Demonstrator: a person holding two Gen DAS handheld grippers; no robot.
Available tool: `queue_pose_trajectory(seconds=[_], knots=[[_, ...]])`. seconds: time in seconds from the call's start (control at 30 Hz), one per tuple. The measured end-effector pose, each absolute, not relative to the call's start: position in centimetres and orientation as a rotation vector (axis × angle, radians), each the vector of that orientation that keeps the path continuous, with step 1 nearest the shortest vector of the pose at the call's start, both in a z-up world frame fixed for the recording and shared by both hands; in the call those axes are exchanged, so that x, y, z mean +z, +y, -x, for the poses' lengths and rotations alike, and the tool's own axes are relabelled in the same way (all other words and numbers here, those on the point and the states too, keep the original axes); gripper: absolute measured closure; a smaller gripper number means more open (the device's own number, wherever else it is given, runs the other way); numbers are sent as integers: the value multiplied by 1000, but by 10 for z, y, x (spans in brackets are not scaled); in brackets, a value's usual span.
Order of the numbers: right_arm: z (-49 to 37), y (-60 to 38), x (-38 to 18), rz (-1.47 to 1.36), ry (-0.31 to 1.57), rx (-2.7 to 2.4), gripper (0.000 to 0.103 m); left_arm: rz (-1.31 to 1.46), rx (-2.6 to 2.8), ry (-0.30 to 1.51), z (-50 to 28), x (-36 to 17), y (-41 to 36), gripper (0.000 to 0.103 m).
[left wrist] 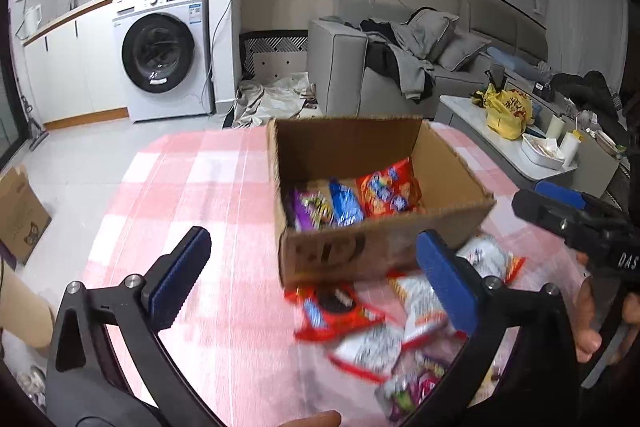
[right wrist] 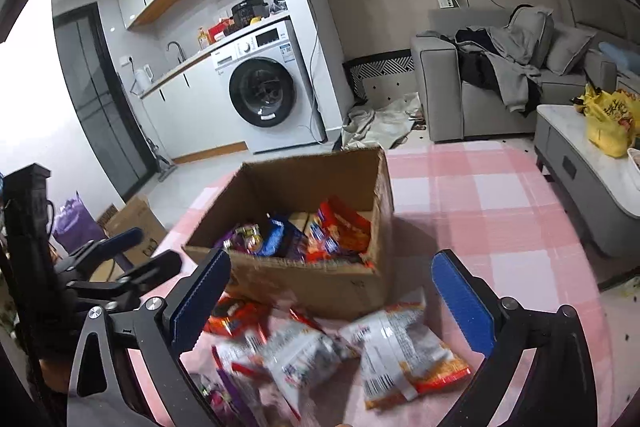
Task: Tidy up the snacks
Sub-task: 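Open both grippers over the box and pull them back, then move the left gripper to the purple candy bag while the right gripper approaches the cream biscuit packet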
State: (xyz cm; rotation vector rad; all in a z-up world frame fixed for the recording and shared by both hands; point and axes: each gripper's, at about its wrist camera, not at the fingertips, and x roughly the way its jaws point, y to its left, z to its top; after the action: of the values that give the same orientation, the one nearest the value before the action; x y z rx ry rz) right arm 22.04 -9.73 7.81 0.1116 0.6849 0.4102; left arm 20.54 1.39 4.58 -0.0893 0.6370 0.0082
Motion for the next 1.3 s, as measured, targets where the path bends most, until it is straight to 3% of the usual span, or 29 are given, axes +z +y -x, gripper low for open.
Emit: queue_pose_trajectory(seconds=[0.4,1.3], knots=[[-175,-107,58,-83,723,433,0,57,26,651,-129,20,5,1],[-157,-109,30,7,868,411,0,28,-42,712,-98,4,0,1]])
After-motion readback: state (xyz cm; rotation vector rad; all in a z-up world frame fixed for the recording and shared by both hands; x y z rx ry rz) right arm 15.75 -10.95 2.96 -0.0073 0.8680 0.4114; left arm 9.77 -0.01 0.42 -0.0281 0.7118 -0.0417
